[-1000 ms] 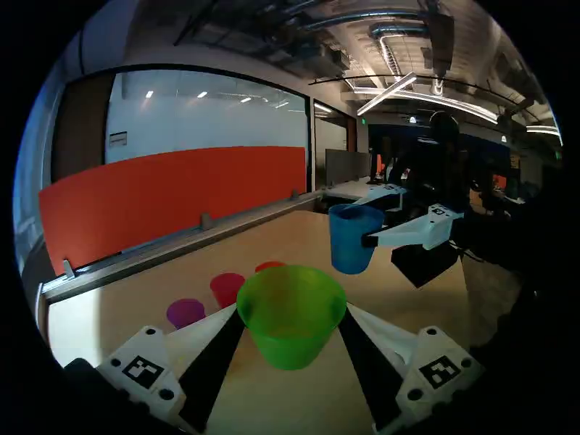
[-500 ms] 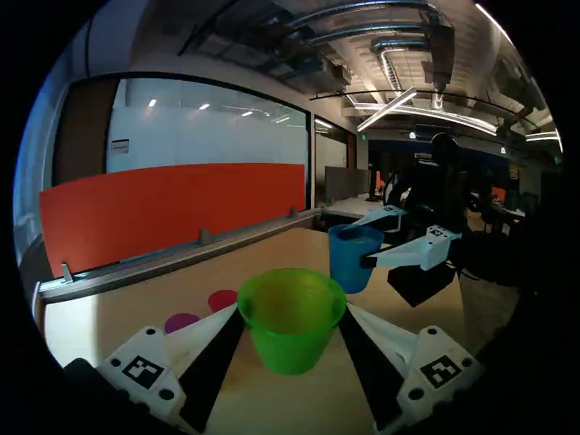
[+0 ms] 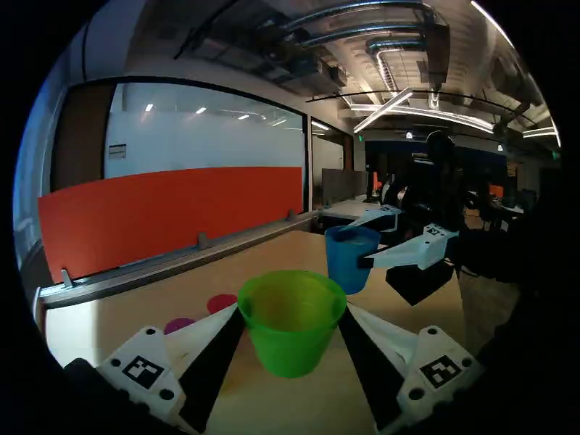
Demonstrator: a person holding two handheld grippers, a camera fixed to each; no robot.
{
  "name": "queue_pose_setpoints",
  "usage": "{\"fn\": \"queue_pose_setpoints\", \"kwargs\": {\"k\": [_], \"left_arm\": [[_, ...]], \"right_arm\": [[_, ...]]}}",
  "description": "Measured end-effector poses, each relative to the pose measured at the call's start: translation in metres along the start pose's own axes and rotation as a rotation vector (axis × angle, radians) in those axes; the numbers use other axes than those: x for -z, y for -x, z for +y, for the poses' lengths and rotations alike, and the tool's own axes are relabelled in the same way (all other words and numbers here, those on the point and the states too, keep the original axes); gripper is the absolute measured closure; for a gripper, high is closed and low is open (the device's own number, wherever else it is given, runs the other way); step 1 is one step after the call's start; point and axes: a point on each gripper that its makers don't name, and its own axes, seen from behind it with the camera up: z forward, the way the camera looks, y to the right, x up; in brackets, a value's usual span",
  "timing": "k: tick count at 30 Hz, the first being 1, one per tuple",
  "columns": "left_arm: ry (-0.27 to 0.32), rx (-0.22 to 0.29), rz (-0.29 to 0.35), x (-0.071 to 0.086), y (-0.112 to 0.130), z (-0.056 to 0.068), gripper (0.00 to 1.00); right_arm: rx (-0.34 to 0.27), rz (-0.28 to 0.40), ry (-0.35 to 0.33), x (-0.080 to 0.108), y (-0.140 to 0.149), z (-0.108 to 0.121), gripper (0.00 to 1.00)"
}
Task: Pour water
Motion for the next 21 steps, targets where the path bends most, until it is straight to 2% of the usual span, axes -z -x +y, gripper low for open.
{"fn": "queue_pose_setpoints", "kwargs": {"k": [9,21], "left_arm": [[0.005,-0.008,0.007,-0.002,0.0,0.004,0.13],[0.04,-0.013,0.009,-0.006,0.003,0.019,0.13]], "right_arm": [[0.016,0.0,-0.008,0.0,-0.005,-0.003,0.09],[0.112,-0.013,-0.023,-0.001,-0.024,-0.005,0.09]]}}
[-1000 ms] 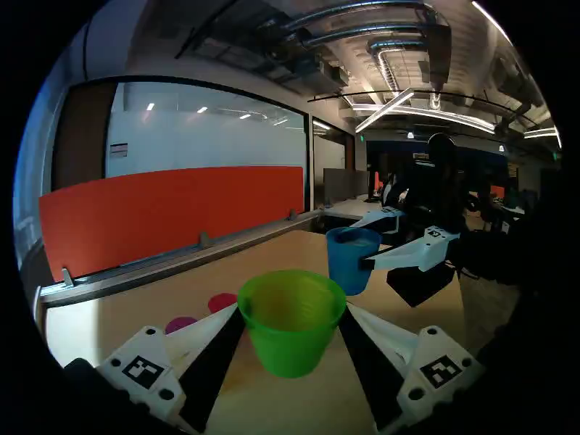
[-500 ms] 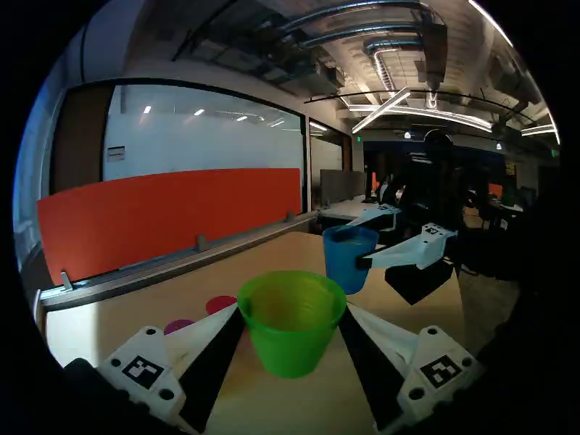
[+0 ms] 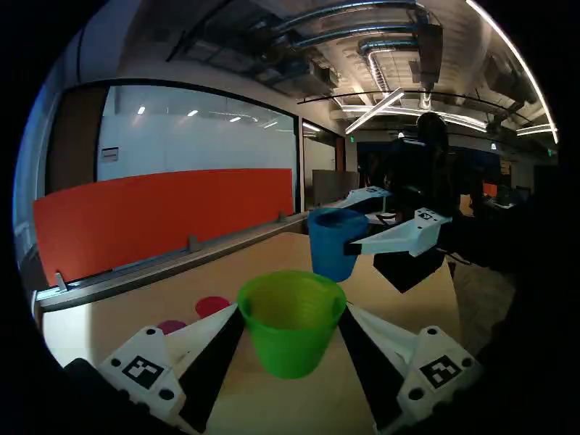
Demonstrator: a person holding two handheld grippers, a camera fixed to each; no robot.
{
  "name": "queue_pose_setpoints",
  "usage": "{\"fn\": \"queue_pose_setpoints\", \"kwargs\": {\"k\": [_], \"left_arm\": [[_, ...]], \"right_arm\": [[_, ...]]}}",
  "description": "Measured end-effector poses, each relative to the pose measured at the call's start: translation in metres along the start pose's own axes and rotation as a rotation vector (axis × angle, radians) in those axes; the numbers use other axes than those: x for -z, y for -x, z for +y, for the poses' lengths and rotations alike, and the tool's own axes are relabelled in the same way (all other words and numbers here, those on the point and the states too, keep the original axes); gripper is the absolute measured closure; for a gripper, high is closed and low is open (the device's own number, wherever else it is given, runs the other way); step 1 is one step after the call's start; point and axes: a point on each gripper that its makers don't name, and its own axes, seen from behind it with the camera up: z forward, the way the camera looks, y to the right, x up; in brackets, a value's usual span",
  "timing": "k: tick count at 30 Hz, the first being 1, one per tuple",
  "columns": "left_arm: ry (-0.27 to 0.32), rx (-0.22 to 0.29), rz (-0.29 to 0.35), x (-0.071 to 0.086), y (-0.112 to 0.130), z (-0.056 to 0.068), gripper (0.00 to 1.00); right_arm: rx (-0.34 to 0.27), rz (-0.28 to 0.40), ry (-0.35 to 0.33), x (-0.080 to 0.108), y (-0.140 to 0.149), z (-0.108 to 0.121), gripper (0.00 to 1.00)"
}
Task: Pour water
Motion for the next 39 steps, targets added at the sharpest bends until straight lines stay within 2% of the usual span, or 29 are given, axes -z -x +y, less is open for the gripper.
{"fn": "queue_pose_setpoints", "kwargs": {"k": [20,39], "left_arm": [[0.036,0.008,0.02,-0.011,-0.004,0.02,0.13],[0.054,0.011,0.057,-0.023,-0.018,0.03,0.14]], "right_arm": [[0.25,0.004,0.018,-0.007,-0.045,0.007,0.09],[0.509,0.005,0.047,-0.021,-0.074,0.01,0.09]]}}
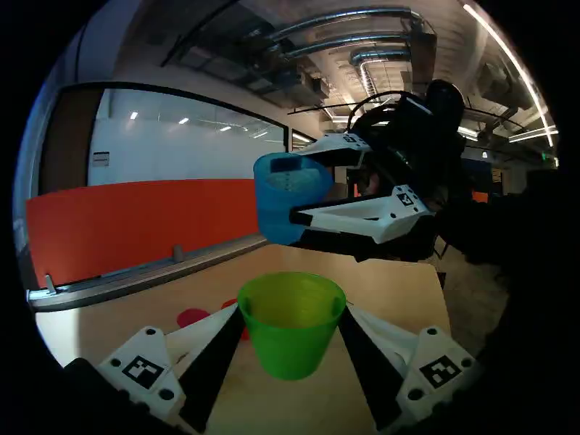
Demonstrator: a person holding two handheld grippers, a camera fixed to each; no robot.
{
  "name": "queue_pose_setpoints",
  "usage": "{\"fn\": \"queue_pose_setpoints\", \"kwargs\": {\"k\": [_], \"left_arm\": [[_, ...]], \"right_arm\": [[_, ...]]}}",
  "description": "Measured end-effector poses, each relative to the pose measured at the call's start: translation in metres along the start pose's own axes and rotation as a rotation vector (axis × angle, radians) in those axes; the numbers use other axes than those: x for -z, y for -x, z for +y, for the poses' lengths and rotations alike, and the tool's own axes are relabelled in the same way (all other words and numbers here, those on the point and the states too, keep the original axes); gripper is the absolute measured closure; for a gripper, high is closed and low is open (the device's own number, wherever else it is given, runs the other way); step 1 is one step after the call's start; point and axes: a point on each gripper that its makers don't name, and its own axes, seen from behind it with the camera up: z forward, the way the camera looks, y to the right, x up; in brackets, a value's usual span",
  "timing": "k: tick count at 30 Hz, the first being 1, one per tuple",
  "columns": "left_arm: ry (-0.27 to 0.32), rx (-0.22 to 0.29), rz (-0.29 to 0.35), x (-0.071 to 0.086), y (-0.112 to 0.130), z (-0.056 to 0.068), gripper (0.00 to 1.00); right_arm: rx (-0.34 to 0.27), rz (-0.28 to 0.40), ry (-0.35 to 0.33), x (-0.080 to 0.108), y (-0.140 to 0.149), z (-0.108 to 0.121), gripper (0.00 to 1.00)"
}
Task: Pour water
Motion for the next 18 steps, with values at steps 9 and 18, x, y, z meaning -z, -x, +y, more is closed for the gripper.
{"fn": "queue_pose_setpoints", "kwargs": {"k": [9,18], "left_arm": [[0.004,0.0,0.007,-0.003,-0.004,0.002,0.14],[0.008,-0.007,0.011,-0.005,-0.007,0.004,0.14]], "right_arm": [[0.084,0.001,0.021,-0.004,-0.011,0.009,0.09],[0.176,0.011,0.038,-0.005,-0.023,0.017,0.09]]}}
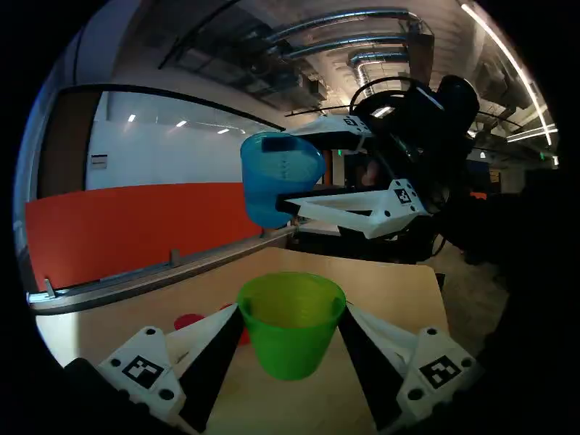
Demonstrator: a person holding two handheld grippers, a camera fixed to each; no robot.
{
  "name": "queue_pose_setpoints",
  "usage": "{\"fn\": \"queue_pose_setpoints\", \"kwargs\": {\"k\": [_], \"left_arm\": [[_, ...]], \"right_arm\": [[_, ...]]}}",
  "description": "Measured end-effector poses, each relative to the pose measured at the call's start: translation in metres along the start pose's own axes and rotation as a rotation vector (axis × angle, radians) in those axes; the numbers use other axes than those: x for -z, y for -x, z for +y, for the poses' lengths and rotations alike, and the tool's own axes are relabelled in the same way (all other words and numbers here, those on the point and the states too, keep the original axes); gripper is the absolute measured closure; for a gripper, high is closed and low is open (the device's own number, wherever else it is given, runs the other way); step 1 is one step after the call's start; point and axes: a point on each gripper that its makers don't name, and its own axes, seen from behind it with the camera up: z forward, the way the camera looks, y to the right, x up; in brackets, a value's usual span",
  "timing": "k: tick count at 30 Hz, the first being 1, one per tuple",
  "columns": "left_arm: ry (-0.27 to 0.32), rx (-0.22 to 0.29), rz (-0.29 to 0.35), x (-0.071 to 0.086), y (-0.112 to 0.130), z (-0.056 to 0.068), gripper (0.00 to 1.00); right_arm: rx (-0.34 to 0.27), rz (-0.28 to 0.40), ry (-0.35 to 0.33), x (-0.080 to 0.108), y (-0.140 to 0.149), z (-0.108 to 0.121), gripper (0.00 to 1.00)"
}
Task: Pour water
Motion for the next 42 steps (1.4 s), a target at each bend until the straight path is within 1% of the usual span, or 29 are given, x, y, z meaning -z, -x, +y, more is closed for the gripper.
{"fn": "queue_pose_setpoints", "kwargs": {"k": [12,24,35,42], "left_arm": [[0.003,-0.001,0.005,-0.001,-0.004,0.001,0.14],[0.0,0.012,0.014,-0.003,-0.007,-0.003,0.14],[0.002,0.02,0.014,-0.004,-0.008,-0.004,0.14],[0.005,0.017,0.014,-0.004,-0.008,-0.002,0.14]], "right_arm": [[0.123,-0.001,0.012,-0.003,-0.005,0.007,0.09],[0.226,-0.009,0.011,-0.009,-0.003,0.012,0.1],[0.304,-0.021,0.02,-0.014,-0.004,0.015,0.1],[0.324,-0.024,0.026,-0.013,-0.004,0.018,0.1]]}}
